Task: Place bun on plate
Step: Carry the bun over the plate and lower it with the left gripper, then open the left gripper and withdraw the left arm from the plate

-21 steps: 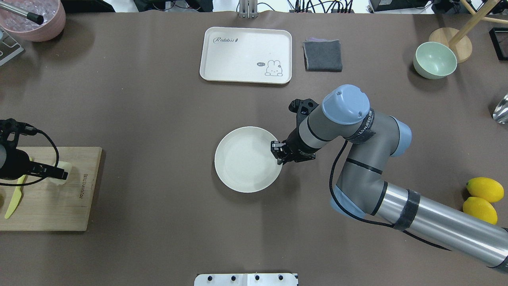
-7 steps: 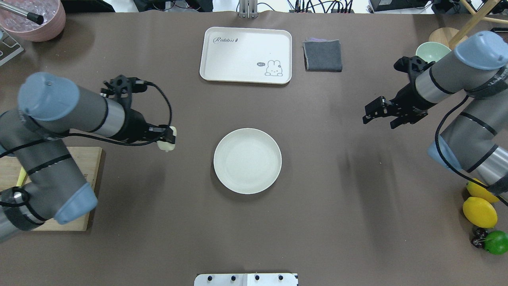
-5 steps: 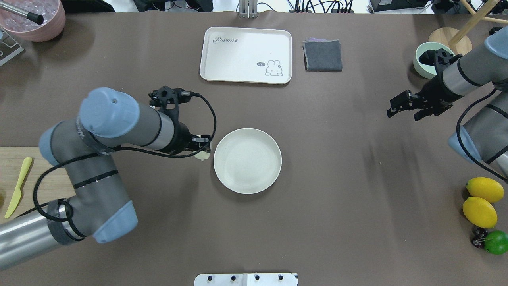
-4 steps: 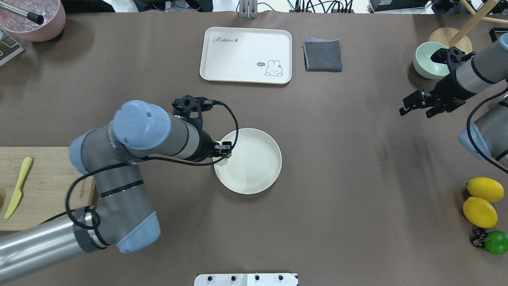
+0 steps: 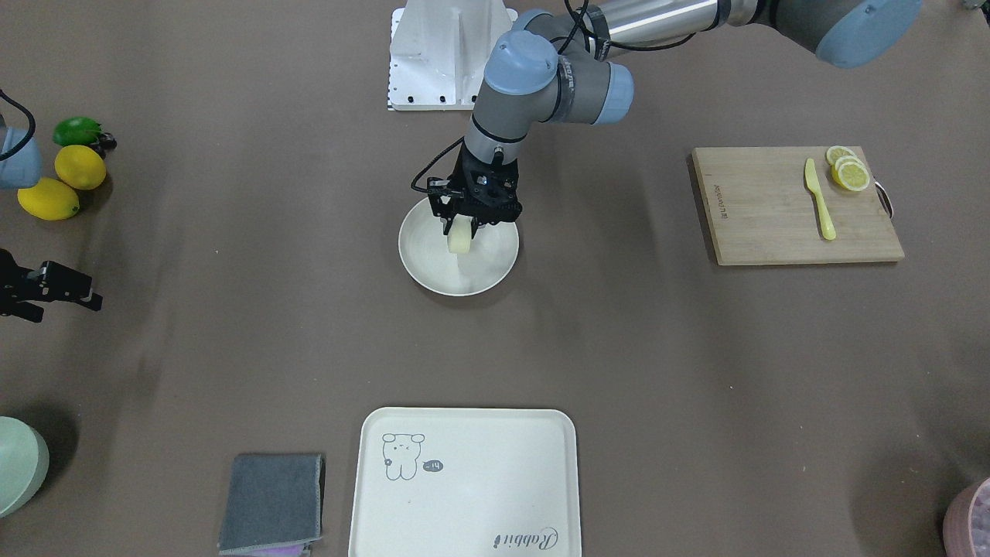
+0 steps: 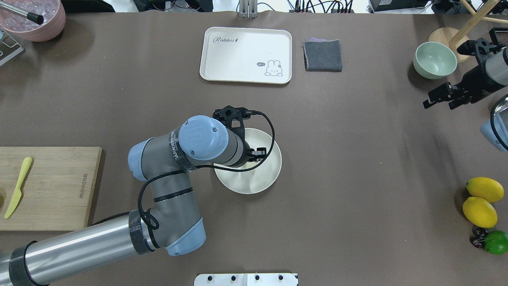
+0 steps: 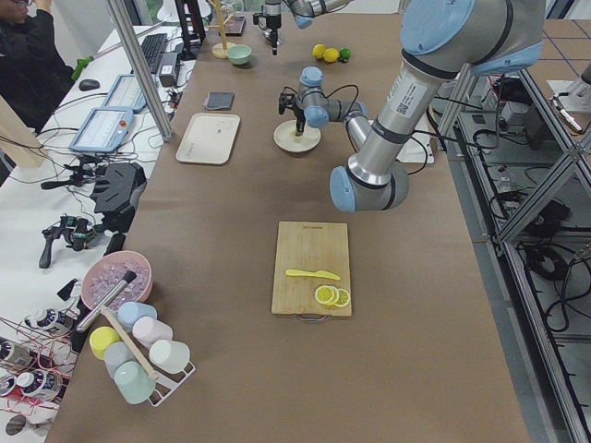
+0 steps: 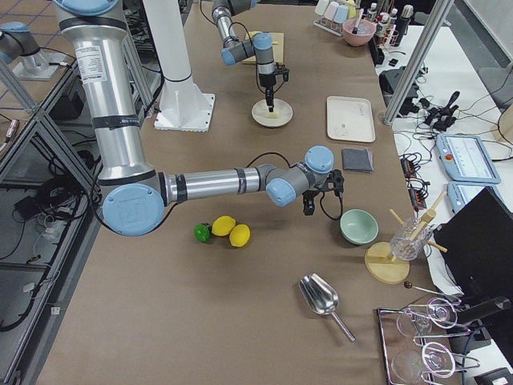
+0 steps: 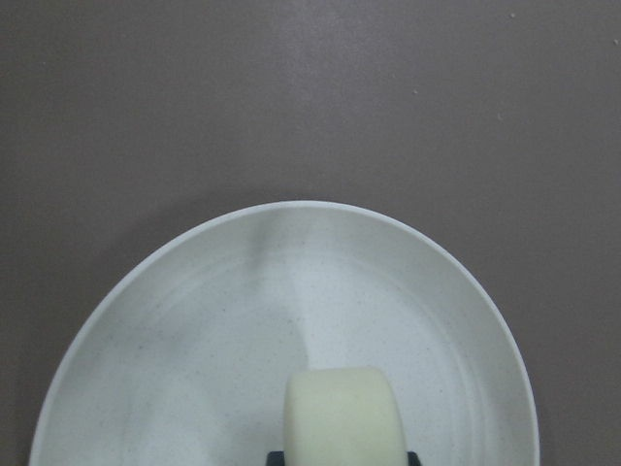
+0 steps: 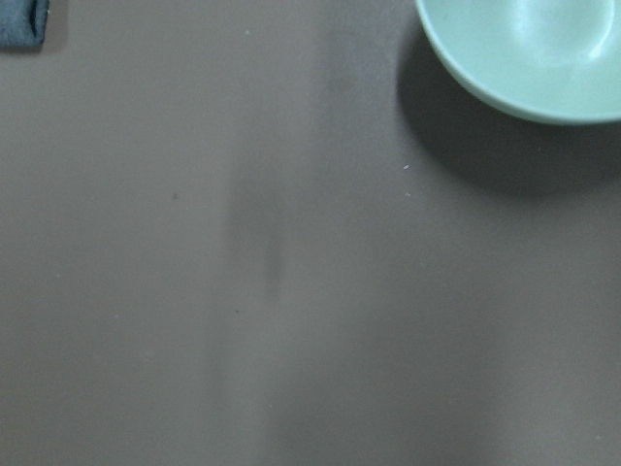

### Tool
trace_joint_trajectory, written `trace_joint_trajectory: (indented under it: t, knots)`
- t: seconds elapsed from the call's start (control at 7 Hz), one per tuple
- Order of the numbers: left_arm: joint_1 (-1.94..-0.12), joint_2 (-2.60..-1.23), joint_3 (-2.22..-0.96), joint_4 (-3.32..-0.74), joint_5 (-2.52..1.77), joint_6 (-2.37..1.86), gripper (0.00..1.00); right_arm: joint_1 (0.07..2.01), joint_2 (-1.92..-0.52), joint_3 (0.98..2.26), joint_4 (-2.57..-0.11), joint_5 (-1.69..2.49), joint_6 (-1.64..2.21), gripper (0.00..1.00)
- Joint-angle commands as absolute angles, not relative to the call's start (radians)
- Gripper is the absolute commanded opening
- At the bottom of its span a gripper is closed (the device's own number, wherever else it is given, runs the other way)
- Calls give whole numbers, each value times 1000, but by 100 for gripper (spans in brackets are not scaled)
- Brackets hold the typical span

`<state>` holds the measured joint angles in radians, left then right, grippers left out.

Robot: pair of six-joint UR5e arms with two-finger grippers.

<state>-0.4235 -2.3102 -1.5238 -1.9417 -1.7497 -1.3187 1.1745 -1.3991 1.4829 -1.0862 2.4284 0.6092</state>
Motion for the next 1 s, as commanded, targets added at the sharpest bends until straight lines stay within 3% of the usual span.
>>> trace_joint_trajectory:
  t: [0.0,0.14,0.29,0.57,0.86]
  knots:
    - [-419,-2306,-1522,-1942,-1744,-1319,72,1210,-1397,1491,-1085,2445,607,100]
    - [-422,-2307,-1531,-1941,-1744,-1318,73,1210,-1402,1500,-1085,2448,607,100]
    - [-449,-2307,-1584,-1904,-1749,-1315,93,1210,-1408,1497,-1086,2447,607,100]
    - [-594,-2261,-1757,-1658,-1851,-1181,97,1277,-1410,1490,-1086,2435,525,100]
    - [-873,-2049,-1889,-1551,-2103,-787,97,1375,-1410,1459,-1193,2393,274,100]
